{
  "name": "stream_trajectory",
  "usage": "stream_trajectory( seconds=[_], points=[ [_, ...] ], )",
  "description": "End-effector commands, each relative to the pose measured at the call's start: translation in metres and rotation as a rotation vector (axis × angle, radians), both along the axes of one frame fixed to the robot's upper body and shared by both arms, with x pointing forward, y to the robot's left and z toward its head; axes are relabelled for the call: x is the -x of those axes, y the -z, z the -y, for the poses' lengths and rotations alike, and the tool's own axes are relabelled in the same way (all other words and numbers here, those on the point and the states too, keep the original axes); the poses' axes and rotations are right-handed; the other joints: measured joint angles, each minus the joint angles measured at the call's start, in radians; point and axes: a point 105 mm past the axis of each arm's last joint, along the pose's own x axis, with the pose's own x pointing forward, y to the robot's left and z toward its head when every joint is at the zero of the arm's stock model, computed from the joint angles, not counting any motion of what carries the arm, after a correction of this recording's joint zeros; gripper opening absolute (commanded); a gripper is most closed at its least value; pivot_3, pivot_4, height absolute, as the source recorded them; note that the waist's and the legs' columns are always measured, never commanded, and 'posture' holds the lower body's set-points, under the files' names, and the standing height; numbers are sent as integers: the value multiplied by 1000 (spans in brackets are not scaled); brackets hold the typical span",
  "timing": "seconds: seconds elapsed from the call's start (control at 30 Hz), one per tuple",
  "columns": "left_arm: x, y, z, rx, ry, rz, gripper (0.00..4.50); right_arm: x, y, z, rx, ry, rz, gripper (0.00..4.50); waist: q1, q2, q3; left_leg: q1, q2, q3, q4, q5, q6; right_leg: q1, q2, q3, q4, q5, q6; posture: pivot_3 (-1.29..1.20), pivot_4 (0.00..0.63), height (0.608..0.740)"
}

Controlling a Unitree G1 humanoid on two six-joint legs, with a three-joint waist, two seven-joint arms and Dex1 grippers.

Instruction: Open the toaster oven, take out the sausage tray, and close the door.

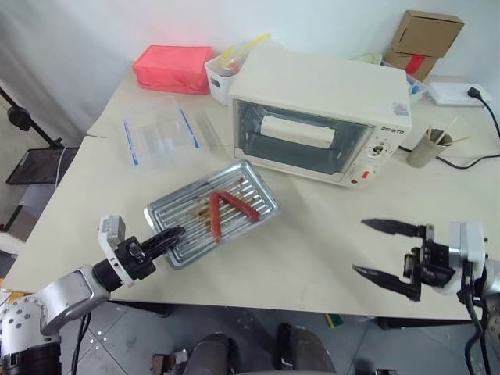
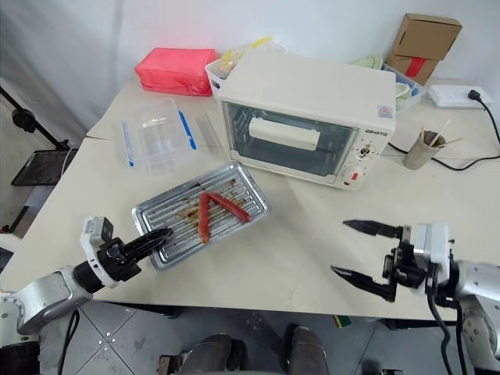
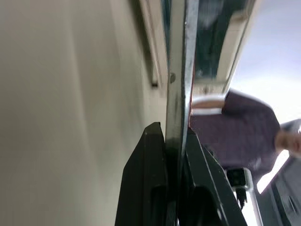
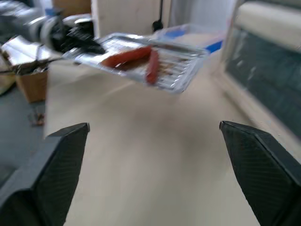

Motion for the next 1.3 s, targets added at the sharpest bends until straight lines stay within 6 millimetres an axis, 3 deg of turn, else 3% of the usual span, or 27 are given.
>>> stream_trajectory(
  seconds=[0.03,0.17,0.4,0.7,0.83,0.97,1.03,1.1,1.17,1.3],
  points=[
    [-4,-2,17,32,139,-24,0,7,-11,4,29,42,74,4450,0,0,0,0,0,0,0,0,0,0,0,0,0,0,0,0,150,740],
    [-24,7,48,-6,265,-115,0,9,-11,9,34,123,76,4450,3,0,0,1,0,1,0,0,-2,0,0,1,0,0,1,0,150,740],
    [-43,17,86,-124,431,-188,0,21,-10,9,41,185,70,4450,27,3,-1,1,-3,2,0,2,0,1,3,1,2,1,2,0,150,740],
    [-68,26,105,-288,490,-230,0,29,-11,8,51,222,62,4450,57,6,-3,1,-12,0,0,3,1,3,-3,5,-3,5,9,0,150,740],
    [-72,28,102,-337,491,-213,1117,29,-12,8,51,232,68,4500,55,6,-3,1,-12,0,0,3,1,2,-3,6,-3,5,9,0,150,740],
    [-75,31,71,-439,409,-120,2286,30,-12,10,53,243,64,4500,44,5,-3,1,-10,1,-1,2,0,2,-3,6,-4,5,9,0,150,740],
    [-72,31,56,-465,389,-59,2286,30,-10,10,53,245,61,4500,30,5,-3,1,-8,1,-1,1,-1,2,-4,6,-4,5,9,0,150,740],
    [-62,38,27,-605,390,22,2286,30,-9,11,52,246,57,4500,10,5,-3,1,-5,1,-1,1,-2,1,-3,6,-4,4,7,0,150,740],
    [-56,39,12,-683,409,117,2286,29,-8,12,52,246,55,4500,-13,4,-3,3,-1,3,-3,0,-6,0,0,6,-2,2,3,0,150,740],
    [-56,26,-12,-841,385,456,2286,26,-5,16,52,244,47,4500,-26,5,-3,18,0,11,-18,3,-15,3,1,11,-2,-1,-2,0,150,740]
  ],
)
